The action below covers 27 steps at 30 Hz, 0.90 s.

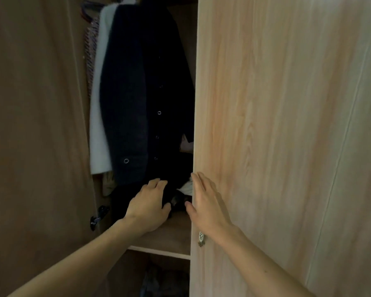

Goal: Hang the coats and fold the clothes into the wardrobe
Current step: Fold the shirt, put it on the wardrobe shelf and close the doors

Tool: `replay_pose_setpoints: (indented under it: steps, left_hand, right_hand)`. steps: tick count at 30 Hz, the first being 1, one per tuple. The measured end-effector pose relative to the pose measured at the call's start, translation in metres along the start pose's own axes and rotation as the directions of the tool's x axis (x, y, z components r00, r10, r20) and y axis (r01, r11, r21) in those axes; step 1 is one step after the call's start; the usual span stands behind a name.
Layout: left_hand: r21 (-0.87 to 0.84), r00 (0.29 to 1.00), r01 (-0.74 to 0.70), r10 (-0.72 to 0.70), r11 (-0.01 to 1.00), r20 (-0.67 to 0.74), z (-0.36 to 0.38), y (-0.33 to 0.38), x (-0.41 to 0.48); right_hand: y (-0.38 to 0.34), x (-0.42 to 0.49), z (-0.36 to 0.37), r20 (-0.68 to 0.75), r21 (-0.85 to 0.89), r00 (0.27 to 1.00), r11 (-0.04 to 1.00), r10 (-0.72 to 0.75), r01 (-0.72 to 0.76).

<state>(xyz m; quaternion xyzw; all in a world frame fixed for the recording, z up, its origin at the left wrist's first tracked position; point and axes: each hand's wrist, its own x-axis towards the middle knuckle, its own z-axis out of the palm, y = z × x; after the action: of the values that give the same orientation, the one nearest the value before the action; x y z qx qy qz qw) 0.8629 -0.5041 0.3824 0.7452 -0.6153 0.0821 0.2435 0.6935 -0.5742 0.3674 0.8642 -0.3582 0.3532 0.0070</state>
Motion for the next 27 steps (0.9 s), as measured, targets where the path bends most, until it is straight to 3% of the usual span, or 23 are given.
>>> replay_pose_setpoints:
  steps: [8, 19, 23, 27]
  left_hand:
    - [0.068, 0.994, 0.055, -0.048, 0.996, -0.096, -0.072, -0.056, -0.058]
    - [0.145, 0.955, -0.053, 0.093, 0.988, -0.283, -0.186, -0.161, -0.142]
    - [0.199, 0.888, -0.155, 0.225, 0.968, -0.401, -0.222, -0.199, -0.170]
    - [0.258, 0.752, -0.143, 0.274, 0.956, -0.600, -0.241, -0.224, -0.186]
  right_hand:
    - [-0.076, -0.008, 0.023, 0.069, 0.090, 0.996, 0.995, -0.050, 0.044]
    - [-0.234, -0.004, 0.040, 0.062, 0.200, 0.998, 0.980, -0.032, 0.019]
    - [-0.296, -0.006, 0.053, 0.076, 0.204, 0.996, 0.978, -0.055, 0.039]
    - [-0.339, -0.012, 0.056, 0.073, 0.236, 0.995, 0.970, -0.074, 0.054]
